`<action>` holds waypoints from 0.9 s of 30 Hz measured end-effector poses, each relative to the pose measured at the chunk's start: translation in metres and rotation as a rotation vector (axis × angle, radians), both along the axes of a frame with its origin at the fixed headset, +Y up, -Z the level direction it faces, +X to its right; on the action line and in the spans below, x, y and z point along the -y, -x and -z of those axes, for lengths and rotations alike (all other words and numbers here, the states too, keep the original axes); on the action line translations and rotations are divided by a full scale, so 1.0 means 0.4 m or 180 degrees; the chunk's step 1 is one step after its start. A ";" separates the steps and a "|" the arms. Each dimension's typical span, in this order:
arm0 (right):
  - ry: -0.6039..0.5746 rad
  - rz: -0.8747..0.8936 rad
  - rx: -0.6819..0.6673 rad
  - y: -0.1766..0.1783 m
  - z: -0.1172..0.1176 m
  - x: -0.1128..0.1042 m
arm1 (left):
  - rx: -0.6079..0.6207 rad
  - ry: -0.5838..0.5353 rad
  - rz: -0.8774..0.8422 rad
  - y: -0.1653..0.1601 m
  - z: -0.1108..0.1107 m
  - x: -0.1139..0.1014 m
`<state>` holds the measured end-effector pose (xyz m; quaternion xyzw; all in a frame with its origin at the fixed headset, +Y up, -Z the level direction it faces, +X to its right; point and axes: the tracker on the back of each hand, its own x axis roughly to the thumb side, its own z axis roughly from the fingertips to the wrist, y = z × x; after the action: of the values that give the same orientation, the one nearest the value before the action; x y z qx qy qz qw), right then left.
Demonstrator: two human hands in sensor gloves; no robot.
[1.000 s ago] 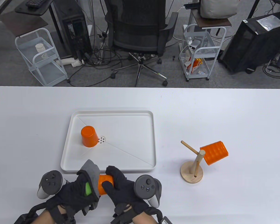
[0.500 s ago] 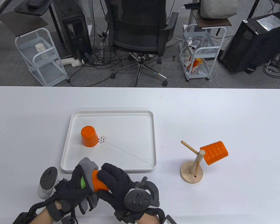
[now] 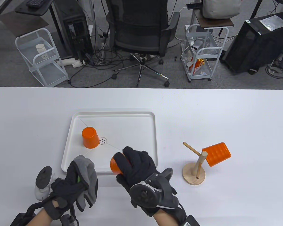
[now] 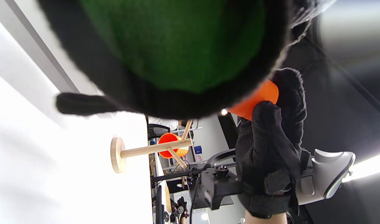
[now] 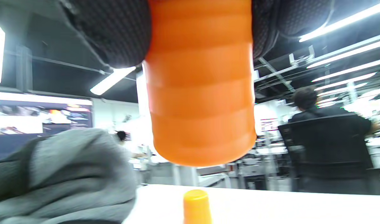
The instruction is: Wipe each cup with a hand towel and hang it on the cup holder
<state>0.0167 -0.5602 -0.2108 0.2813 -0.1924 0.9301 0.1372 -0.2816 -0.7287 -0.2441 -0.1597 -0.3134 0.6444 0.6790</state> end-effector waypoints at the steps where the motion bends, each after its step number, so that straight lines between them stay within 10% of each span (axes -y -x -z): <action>1: -0.0017 -0.0101 0.0152 -0.014 0.007 -0.021 | -0.0003 -0.0005 -0.0003 0.000 0.000 0.000; 11: 0.0254 -0.0344 0.1189 -0.115 0.111 -0.148 | 0.0004 -0.0002 -0.0014 0.003 0.001 -0.001; 27: 0.1088 -0.0902 0.2013 -0.182 0.260 -0.055 | 0.0034 -0.0014 -0.0023 0.005 0.003 -0.002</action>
<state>0.0895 -0.5383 -0.3148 -0.0226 -0.0267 0.9993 -0.0138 -0.2836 -0.7278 -0.2452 -0.1604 -0.3190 0.6454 0.6753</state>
